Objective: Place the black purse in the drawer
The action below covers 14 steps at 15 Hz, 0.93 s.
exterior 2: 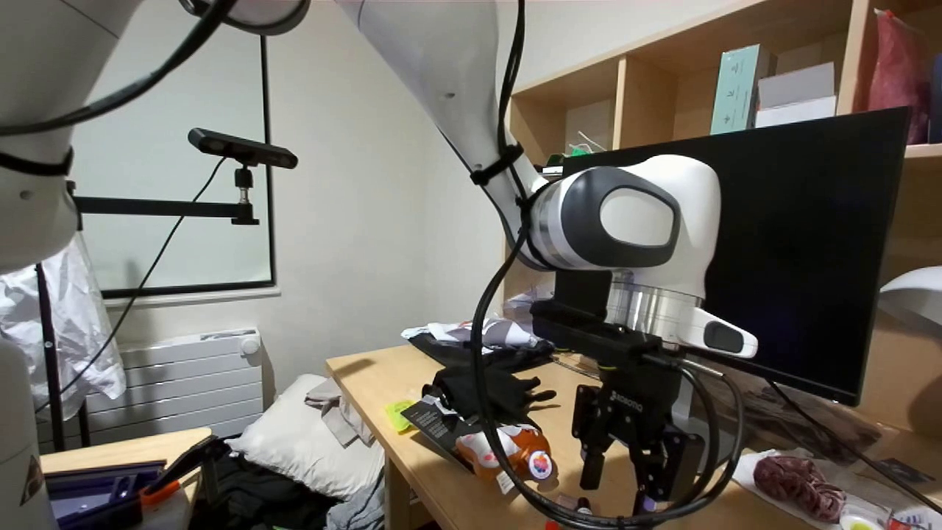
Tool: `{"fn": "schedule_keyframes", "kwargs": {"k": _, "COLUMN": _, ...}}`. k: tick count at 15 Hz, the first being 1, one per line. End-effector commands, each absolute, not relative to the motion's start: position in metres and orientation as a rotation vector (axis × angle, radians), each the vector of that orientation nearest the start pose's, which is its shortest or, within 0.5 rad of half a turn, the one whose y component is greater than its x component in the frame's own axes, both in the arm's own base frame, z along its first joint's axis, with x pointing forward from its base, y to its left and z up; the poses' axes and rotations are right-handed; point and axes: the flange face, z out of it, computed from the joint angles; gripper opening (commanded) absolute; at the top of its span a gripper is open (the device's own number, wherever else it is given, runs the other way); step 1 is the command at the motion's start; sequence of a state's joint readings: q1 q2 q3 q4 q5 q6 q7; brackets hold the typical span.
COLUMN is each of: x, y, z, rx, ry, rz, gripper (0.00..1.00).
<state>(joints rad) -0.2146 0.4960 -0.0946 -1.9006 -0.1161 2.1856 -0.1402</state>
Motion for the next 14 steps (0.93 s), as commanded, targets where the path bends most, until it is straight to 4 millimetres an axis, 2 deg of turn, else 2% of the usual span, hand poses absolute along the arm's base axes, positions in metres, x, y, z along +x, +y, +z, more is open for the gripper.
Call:
{"fn": "schedule_keyframes", "kwargs": {"k": 1, "x": 0.579, "y": -0.187, "z": 0.225, "rx": -3.199, "ry": 0.140, "rz": 0.377, "gripper": 0.77}}
{"fn": "schedule_keyframes", "kwargs": {"k": 5, "x": 0.579, "y": -0.187, "z": 0.226, "rx": -3.199, "ry": 0.144, "rz": 0.377, "gripper": 0.77}}
{"fn": "schedule_keyframes", "kwargs": {"k": 6, "x": 0.579, "y": -0.187, "z": 0.226, "rx": -3.199, "ry": 0.144, "rz": 0.377, "gripper": 0.94}}
{"fn": "schedule_keyframes", "kwargs": {"k": 7, "x": 0.585, "y": -0.185, "z": 0.225, "rx": -3.209, "ry": 0.352, "rz": 0.256, "gripper": 0.96}}
{"fn": "schedule_keyframes", "kwargs": {"k": 8, "x": 0.590, "y": -0.186, "z": 0.222, "rx": -3.189, "ry": 0.416, "rz": 0.236, "gripper": 1.00}}
{"fn": "schedule_keyframes", "kwargs": {"k": 11, "x": 0.602, "y": -0.195, "z": 0.213, "rx": -3.133, "ry": 0.658, "rz": 0.159, "gripper": 1.00}}
{"fn": "schedule_keyframes", "kwargs": {"k": 14, "x": 0.612, "y": -0.211, "z": 0.200, "rx": -3.074, "ry": 0.897, "rz": 0.088, "gripper": 1.00}}
